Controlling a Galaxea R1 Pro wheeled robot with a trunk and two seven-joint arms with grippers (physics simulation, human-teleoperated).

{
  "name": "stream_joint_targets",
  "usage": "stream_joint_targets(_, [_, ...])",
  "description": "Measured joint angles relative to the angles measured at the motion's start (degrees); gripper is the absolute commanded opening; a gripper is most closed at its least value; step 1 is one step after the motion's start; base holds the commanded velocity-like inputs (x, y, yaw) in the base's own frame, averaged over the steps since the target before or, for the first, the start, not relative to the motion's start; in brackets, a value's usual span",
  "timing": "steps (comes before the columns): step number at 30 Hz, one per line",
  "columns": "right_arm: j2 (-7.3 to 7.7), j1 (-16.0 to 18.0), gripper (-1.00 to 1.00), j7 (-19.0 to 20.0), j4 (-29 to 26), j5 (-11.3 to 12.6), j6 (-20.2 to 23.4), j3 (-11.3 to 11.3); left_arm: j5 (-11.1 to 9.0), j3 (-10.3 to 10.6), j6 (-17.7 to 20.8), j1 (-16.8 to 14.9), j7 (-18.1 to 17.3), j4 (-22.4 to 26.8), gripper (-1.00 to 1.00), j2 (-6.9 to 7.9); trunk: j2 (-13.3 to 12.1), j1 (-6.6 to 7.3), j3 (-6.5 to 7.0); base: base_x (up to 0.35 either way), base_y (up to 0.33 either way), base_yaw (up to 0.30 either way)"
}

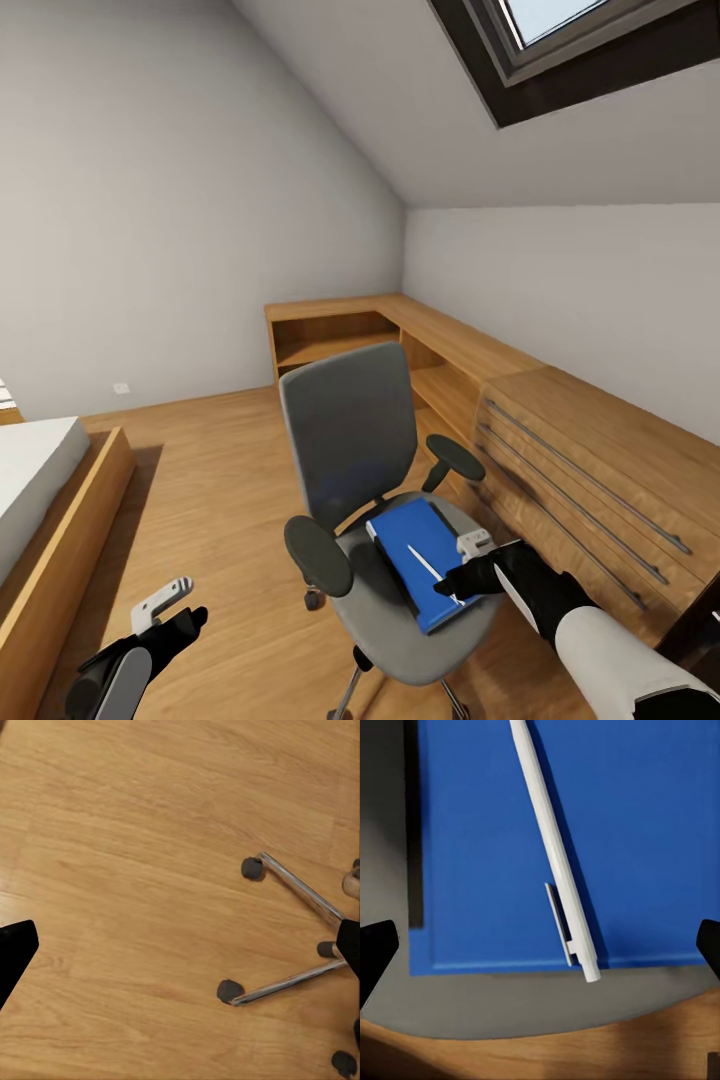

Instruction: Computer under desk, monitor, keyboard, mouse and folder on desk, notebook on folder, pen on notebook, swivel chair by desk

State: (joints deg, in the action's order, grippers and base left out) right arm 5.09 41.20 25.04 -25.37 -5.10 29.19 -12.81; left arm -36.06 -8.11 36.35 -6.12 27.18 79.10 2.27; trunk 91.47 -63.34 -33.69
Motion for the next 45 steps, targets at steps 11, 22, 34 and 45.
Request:
stream_joint_targets(11, [-0.02,0.00,1.00,0.18,0.00,-0.06,0.00,0.00,-0.05,0.00,-0.05,0.00,-0.39,-0.81,1.00,0.07,0.00,0.01,0.00,0.076,0.000,0.000])
stream_joint_targets(22, [-0.18,0.00,1.00,0.18,0.00,-0.07,0.04,-0.04,-0.21,-0.14,-0.02,0.00,-0.25,-0.87,1.00,0.23,0.00,0.00,0.00,0.009,0.000,0.000])
stream_joint_targets(34, [-0.16,0.00,1.00,0.13,0.00,-0.07,0.01,-0.04,-0.16,-0.17,0.07,0.00,0.07,-0.87,1.00,0.11,2.01,-1.10,-0.90,0.000,0.000,0.000])
stream_joint_targets(45, [-0.12,0.00,1.00,0.01,0.00,-0.07,0.00,0.00,-0.05,-0.14,0.07,0.00,0.07,-0.87,1.00,0.09,4.01,-2.20,-1.80,0.000,0.000,0.000])
